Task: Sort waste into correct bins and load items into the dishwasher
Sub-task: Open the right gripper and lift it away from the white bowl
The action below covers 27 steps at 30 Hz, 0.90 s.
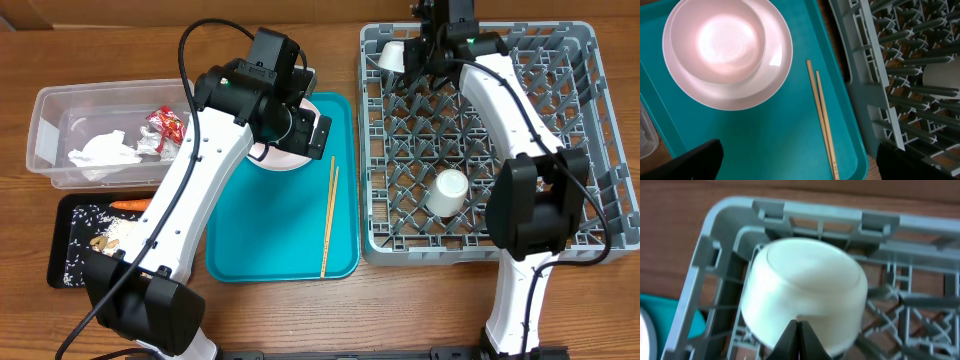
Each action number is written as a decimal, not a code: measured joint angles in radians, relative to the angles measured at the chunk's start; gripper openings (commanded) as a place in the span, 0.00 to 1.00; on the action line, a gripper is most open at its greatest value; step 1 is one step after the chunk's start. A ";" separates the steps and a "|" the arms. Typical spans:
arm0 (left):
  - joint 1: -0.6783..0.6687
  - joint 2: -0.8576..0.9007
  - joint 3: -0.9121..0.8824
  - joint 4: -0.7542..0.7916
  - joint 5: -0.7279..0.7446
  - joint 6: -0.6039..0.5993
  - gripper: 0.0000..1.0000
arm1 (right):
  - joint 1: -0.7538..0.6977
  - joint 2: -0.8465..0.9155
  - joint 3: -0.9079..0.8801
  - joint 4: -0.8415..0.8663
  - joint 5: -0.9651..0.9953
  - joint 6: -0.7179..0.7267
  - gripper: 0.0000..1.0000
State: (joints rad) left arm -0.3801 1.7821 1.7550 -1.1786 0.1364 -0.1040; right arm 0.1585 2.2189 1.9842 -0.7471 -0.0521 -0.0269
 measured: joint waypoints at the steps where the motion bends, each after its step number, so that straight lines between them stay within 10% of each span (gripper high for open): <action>1: 0.000 0.000 0.000 0.000 0.000 0.000 1.00 | 0.000 -0.005 0.000 -0.017 0.000 0.000 0.04; 8: 0.000 0.000 0.000 0.000 0.000 0.000 1.00 | 0.000 -0.024 0.000 -0.159 -0.003 0.000 0.29; 27: 0.000 0.000 0.000 0.008 0.000 -0.002 1.00 | 0.000 -0.092 -0.001 -0.462 -0.329 0.006 0.60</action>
State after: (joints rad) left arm -0.3801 1.7821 1.7550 -1.1709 0.1368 -0.1059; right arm 0.1589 2.1269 1.9831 -1.2091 -0.3813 -0.0208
